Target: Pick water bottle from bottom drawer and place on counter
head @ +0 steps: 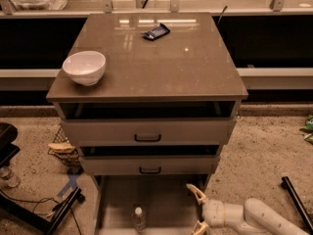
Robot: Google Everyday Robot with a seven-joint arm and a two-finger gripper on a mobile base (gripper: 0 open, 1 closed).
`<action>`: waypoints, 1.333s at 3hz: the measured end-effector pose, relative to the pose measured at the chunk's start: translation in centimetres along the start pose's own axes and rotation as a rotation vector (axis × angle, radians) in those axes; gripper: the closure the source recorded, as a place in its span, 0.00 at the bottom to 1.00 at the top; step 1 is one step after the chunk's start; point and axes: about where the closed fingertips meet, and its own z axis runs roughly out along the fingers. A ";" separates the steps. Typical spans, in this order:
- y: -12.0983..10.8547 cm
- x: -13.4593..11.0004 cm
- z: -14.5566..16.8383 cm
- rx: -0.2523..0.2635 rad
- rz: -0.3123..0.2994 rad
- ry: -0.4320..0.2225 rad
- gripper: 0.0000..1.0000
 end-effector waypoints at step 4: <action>0.3 9.7 14.8 -0.111 -0.070 -0.068 0.00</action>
Offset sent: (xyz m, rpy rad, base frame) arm 0.0239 0.1313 -0.1106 0.0816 -0.0635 0.1336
